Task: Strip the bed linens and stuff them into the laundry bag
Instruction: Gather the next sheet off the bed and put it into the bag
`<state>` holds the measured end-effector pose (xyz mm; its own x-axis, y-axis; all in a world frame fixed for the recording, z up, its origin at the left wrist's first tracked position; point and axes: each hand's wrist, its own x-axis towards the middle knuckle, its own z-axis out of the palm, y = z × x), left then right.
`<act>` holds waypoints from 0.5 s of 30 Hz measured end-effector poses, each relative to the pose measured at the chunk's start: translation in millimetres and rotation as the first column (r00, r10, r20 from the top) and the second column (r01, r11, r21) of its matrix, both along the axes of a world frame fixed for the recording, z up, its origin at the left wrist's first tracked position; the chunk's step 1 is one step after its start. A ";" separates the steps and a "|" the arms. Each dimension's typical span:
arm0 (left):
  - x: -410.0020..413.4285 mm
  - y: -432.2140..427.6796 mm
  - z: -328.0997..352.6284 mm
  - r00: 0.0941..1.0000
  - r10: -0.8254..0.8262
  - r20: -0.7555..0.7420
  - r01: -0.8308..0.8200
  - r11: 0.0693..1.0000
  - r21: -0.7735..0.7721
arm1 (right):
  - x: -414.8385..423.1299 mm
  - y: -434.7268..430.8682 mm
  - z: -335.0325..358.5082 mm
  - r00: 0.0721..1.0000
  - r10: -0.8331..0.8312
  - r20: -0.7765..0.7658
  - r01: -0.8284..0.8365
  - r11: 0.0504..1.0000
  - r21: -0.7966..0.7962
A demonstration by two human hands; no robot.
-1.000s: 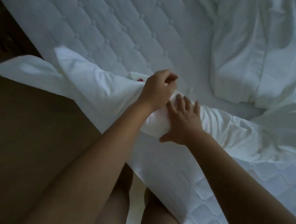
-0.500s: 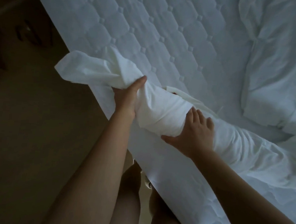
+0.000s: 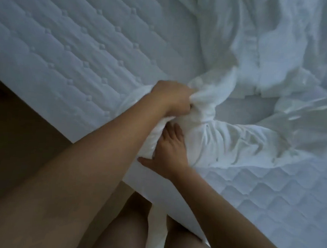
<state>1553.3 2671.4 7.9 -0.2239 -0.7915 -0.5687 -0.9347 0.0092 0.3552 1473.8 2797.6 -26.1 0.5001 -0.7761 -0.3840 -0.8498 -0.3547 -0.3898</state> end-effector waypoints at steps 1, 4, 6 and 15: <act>-18.5 2.9 -6.6 0.983 -0.154 0.099 0.155 0.988 0.002 | -2.3 -3.4 1.6 0.998 -0.025 0.061 0.022 0.999 0.047; -37.1 6.1 -22.3 0.903 -0.344 0.258 0.348 0.937 0.031 | -16.2 -15.2 13.4 0.988 -0.010 0.153 -0.014 0.987 0.159; -35.9 6.2 -25.8 0.880 -0.376 0.290 0.391 0.920 0.008 | -41.0 -16.1 23.4 0.967 -0.037 0.253 0.021 0.997 0.069; -91.6 53.9 -7.1 0.930 -0.350 0.114 0.342 0.936 0.085 | -170.1 7.0 5.6 0.905 -0.193 0.378 0.298 0.924 -0.241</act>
<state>1461.8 2725.3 0.8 -0.4015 -0.6394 -0.6557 -0.9143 0.3218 0.2460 1303.7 2804.6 -20.5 0.3380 -0.9406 0.0328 -0.7571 -0.2924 -0.5842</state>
